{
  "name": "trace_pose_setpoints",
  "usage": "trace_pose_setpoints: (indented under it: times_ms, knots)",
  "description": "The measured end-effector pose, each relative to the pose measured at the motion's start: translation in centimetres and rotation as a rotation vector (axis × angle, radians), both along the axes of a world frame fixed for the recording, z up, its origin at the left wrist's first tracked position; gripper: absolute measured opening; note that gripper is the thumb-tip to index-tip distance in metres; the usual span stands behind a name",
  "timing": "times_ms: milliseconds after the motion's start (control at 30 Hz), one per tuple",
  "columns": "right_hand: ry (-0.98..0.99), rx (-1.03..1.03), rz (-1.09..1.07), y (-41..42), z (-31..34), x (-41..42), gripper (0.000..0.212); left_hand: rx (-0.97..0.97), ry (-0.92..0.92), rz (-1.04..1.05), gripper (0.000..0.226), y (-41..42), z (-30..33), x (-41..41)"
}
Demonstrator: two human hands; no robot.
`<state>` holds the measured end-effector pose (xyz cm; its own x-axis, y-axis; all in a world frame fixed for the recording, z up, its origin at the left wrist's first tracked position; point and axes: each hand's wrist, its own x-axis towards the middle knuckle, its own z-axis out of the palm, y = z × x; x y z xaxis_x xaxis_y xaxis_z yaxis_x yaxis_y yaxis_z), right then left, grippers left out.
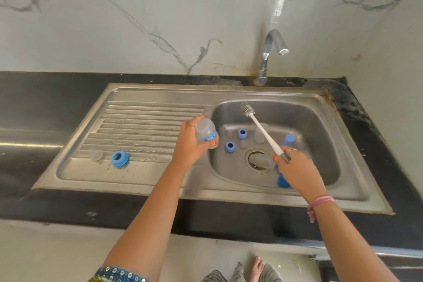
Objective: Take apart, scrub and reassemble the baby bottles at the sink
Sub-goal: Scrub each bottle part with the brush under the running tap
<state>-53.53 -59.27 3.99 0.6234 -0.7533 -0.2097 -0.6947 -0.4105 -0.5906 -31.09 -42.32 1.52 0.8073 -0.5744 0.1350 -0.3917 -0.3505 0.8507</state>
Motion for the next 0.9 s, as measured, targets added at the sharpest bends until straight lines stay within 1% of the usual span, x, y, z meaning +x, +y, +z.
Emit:
trace_pose_setpoints:
  times_ms: [100, 200, 400, 633, 900]
  knots:
    - [-0.054, 0.016, -0.014, 2.9, -0.1, 1.1, 0.025, 0.008, -0.047, 0.088, 0.085, 4.6, 0.6, 1.5]
    - [-0.099, 0.037, -0.016, 5.5, -0.4, 1.9, 0.025, 0.034, -0.032, 0.148, 0.084, 8.6, 0.7, 2.9]
    - [-0.097, 0.048, 0.012, 9.9, -1.4, 3.3, 0.028, 0.095, -0.067, 0.203, 0.080, 13.8, 0.2, 5.1]
    - [-0.089, 0.039, 0.020, 12.3, -1.6, 4.4, 0.026, 0.169, -0.078, 0.210, 0.082, 16.0, -0.8, 6.0]
    - [-0.092, 0.033, -0.006, 12.8, -1.4, 5.0, 0.025, 0.207, -0.062, 0.184, 0.086, 16.0, -1.4, 5.7]
